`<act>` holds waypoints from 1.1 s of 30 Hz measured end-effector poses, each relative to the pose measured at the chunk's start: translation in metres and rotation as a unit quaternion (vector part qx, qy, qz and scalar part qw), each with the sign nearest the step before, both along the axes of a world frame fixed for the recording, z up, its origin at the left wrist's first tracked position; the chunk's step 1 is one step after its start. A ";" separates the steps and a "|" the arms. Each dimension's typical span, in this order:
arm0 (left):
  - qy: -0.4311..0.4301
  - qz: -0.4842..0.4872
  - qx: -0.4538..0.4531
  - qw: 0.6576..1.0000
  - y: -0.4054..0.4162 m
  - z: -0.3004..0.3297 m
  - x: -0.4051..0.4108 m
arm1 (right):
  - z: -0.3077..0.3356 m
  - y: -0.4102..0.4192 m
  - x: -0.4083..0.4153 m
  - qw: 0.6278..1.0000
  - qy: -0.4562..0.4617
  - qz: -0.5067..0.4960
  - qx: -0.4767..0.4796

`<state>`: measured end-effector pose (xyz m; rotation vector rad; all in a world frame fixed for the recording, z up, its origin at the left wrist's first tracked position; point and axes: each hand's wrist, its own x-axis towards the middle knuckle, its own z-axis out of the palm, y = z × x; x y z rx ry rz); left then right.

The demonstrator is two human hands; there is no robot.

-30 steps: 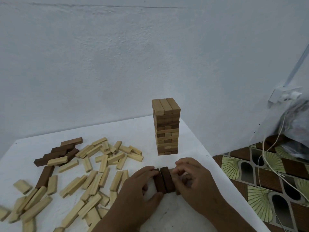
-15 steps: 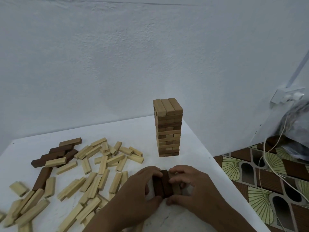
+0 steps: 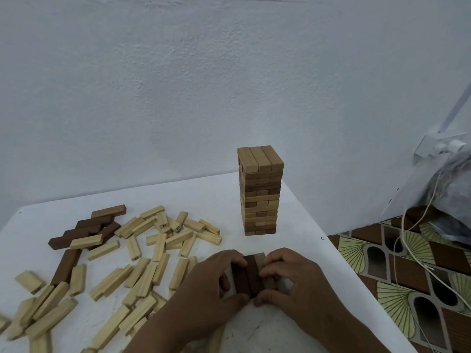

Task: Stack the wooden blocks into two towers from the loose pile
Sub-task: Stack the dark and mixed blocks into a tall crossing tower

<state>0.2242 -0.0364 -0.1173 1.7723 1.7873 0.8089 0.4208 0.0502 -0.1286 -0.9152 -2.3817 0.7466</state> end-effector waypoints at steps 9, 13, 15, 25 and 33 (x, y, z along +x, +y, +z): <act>0.032 -0.031 -0.002 0.999 0.002 0.000 -0.005 | 0.003 -0.002 -0.001 1.000 -0.012 0.004 0.012; 0.053 -0.008 0.022 0.998 0.003 -0.003 0.000 | -0.002 -0.005 -0.002 1.000 -0.006 0.005 0.004; 0.048 0.008 0.029 0.998 0.004 -0.005 0.003 | -0.001 -0.008 -0.003 1.000 -0.003 0.004 0.008; 0.080 -0.017 0.038 0.996 0.001 -0.002 0.001 | 0.000 -0.013 -0.014 1.000 0.011 -0.008 -0.003; 0.146 -0.015 0.005 0.989 -0.005 0.002 0.002 | -0.005 -0.012 -0.012 0.998 0.038 0.033 -0.035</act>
